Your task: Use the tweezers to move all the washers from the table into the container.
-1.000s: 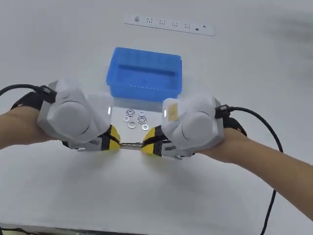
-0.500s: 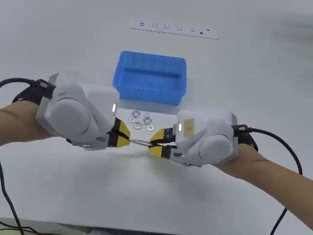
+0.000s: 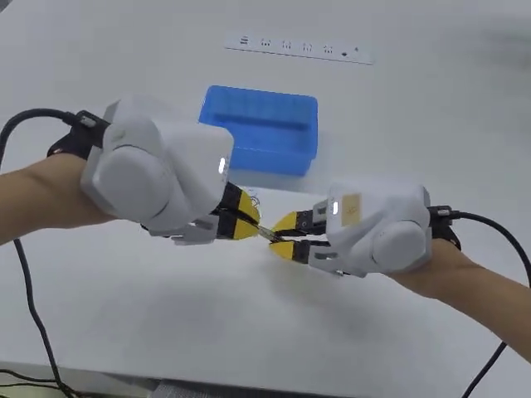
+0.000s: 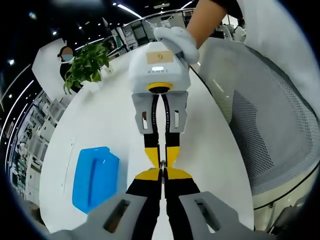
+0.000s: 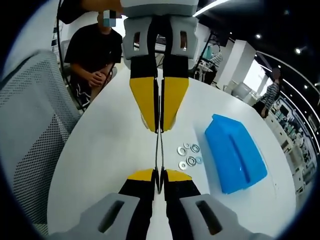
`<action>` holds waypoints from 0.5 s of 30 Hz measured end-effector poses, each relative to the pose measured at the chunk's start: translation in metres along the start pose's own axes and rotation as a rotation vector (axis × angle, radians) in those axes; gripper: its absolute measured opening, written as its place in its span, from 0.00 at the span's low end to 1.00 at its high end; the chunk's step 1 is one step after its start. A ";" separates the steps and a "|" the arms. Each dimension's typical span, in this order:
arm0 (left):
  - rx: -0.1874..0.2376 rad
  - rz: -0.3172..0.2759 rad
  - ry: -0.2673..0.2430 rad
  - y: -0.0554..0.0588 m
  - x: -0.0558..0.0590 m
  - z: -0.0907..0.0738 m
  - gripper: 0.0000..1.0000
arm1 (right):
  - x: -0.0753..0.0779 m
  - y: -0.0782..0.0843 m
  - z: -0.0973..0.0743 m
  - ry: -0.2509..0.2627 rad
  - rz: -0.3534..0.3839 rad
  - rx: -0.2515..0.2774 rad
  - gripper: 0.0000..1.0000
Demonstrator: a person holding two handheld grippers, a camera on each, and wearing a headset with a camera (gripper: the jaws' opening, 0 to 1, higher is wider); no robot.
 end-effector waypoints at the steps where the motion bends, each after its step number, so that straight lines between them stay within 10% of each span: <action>1: 0.012 -0.007 0.000 -0.002 0.000 0.001 0.04 | 0.000 0.001 -0.001 0.000 0.002 0.002 0.08; 15: 0.169 -0.065 -0.012 -0.035 -0.013 0.015 0.04 | 0.006 0.011 -0.012 -0.012 0.115 0.073 0.07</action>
Point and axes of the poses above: the centre of the closed fingertips' face, and the gripper's own axes: z roughly forward along the fingers, x roughly to its right, y roughly out of its underside, the point moved 1 cm from there along -z, roughly backward along the fingers, and after that the axes turned 6 degrees about -x, right-handed, at the moved point
